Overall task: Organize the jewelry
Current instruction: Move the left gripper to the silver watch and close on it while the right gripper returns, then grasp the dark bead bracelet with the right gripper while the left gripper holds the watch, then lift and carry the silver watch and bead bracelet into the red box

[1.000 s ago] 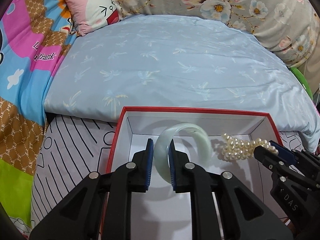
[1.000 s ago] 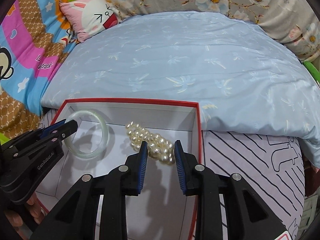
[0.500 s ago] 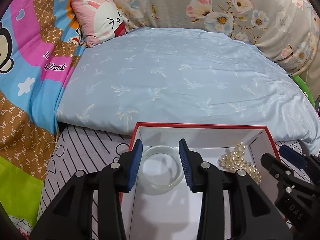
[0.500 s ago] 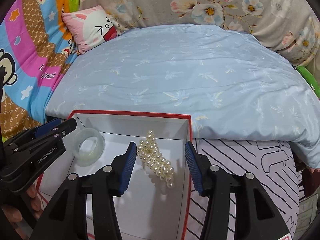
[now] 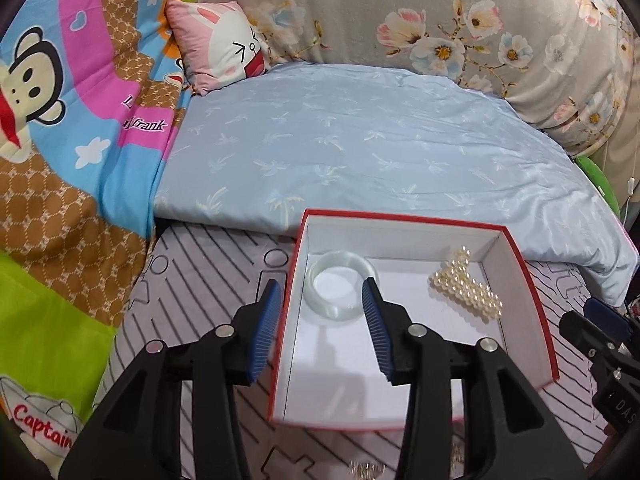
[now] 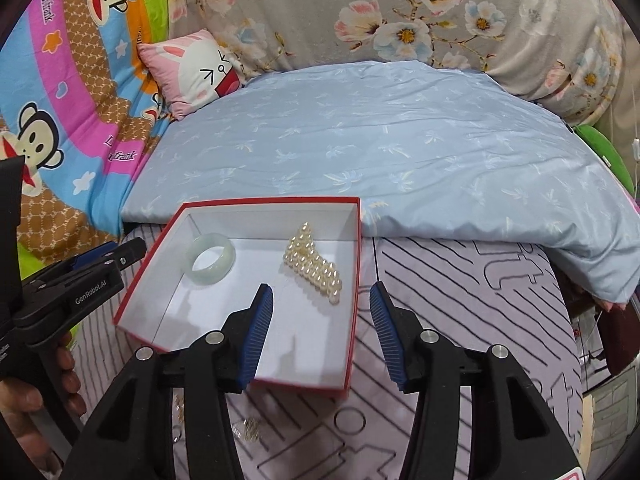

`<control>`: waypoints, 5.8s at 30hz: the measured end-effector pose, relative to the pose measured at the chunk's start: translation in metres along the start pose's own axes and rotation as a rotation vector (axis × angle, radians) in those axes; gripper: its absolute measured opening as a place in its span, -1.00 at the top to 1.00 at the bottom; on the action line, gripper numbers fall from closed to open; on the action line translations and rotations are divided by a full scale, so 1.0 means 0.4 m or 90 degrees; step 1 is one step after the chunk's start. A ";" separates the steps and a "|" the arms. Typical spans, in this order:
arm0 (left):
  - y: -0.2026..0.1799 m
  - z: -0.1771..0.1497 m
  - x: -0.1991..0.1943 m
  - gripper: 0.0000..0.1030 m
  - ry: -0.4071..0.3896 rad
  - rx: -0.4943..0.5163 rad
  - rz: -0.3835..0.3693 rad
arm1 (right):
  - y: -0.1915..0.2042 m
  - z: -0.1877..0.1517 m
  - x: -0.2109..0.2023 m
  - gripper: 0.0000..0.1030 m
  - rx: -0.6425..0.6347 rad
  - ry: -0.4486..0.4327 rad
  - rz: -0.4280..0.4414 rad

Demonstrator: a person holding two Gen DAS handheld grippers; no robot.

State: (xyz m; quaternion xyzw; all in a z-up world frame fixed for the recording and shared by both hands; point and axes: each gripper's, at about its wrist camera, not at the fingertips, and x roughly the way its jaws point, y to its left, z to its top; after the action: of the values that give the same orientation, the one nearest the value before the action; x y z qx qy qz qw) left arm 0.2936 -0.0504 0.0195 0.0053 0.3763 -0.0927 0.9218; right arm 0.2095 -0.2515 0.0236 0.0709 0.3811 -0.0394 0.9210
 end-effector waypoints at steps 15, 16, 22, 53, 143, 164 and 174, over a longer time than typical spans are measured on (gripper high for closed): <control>0.054 -0.200 -0.201 0.05 0.011 0.018 0.016 | -0.011 -0.225 -0.175 -0.06 -0.013 0.036 -0.034; 0.060 -0.217 -0.210 0.04 0.015 0.021 0.017 | -0.014 -0.245 -0.185 -0.06 -0.012 0.043 -0.032; 0.098 -0.336 -0.257 0.04 0.051 0.006 0.007 | -0.030 -0.340 -0.235 -0.06 0.002 0.062 -0.039; 0.081 -0.513 -0.198 -0.13 0.110 0.058 -0.062 | 0.012 -0.486 -0.252 -0.06 0.018 0.126 0.002; 0.008 -0.521 -0.258 0.84 0.149 -0.007 -0.143 | -0.031 -0.464 -0.185 0.86 0.058 0.142 0.021; 0.010 -0.321 -0.384 0.84 0.048 -0.015 -0.170 | 0.027 -0.296 -0.282 0.86 0.016 0.053 0.069; 0.011 -0.118 -0.353 0.84 -0.027 -0.012 -0.152 | 0.082 -0.087 -0.247 0.86 -0.031 -0.011 0.083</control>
State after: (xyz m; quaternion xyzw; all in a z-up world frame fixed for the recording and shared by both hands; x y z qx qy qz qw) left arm 0.1629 -0.0187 0.0835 -0.0505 0.3552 -0.1987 0.9120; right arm 0.1196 -0.2116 0.0727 0.0725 0.3686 0.0296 0.9263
